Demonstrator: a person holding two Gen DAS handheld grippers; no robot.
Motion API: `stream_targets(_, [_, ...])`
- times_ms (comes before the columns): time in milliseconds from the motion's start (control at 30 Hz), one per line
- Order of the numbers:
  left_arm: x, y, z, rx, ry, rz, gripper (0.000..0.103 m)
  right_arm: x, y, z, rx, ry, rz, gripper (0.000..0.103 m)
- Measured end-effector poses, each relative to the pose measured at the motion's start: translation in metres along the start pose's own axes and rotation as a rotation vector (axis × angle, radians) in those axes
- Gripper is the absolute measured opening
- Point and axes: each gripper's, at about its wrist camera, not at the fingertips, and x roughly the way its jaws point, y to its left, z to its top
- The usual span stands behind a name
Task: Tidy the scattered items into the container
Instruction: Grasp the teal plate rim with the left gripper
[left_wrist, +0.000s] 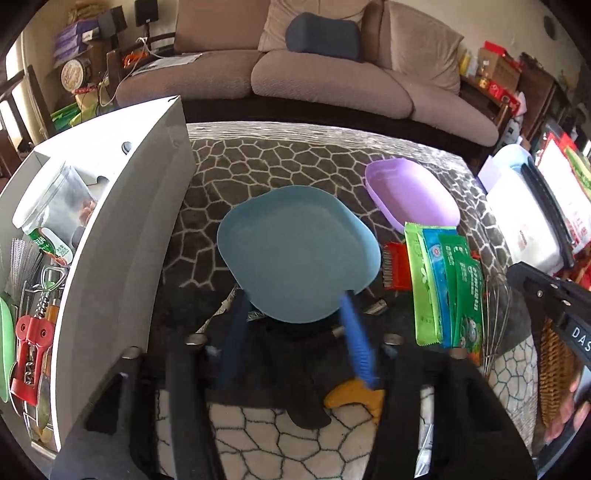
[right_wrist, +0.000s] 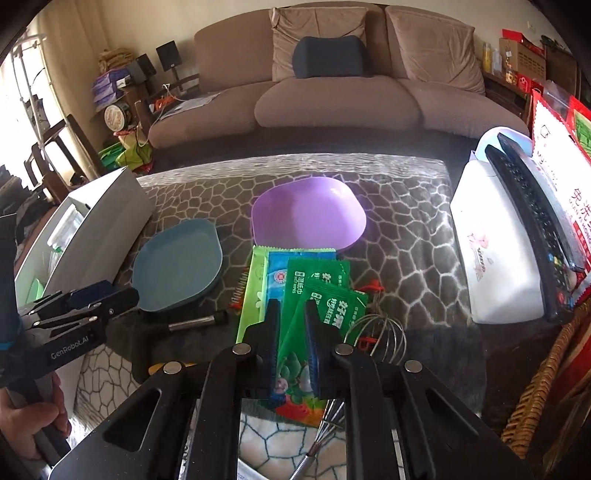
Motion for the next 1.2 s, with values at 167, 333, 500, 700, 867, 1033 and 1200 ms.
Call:
stream_targets(167, [0.022, 0.008, 0.006, -0.02, 0.021, 0.011, 0.073, 0.025, 0.014, 0.017, -0.043, 0.011, 0.0, 0.063])
stream_targets(333, [0.04, 0.013, 0.011, -0.034, 0.041, 0.012, 0.074, 0.06, 0.023, 0.033, -0.038, 0.067, 0.038, 0.066])
stream_targets(500, [0.057, 0.018, 0.014, -0.047, 0.064, 0.026, 0.074, 0.083, 0.025, 0.038, 0.006, 0.106, 0.128, 0.066])
stream_targets(700, [0.072, 0.029, 0.015, -0.094, 0.088, -0.03, 0.08, 0.096, 0.037, 0.046, 0.033, 0.104, 0.206, 0.065])
stream_targets(867, [0.079, 0.03, 0.018, -0.087, 0.094, -0.032, 0.069, 0.112, 0.055, 0.048, 0.002, 0.139, 0.205, 0.063])
stream_targets(1033, [0.082, 0.029, 0.023, -0.081, 0.092, -0.012, 0.051, 0.114, 0.053, 0.05, 0.027, 0.13, 0.228, 0.051])
stream_targets(1200, [0.081, 0.033, 0.026, -0.075, 0.065, -0.033, 0.019, 0.096, 0.023, 0.069, 0.085, 0.063, 0.212, 0.051])
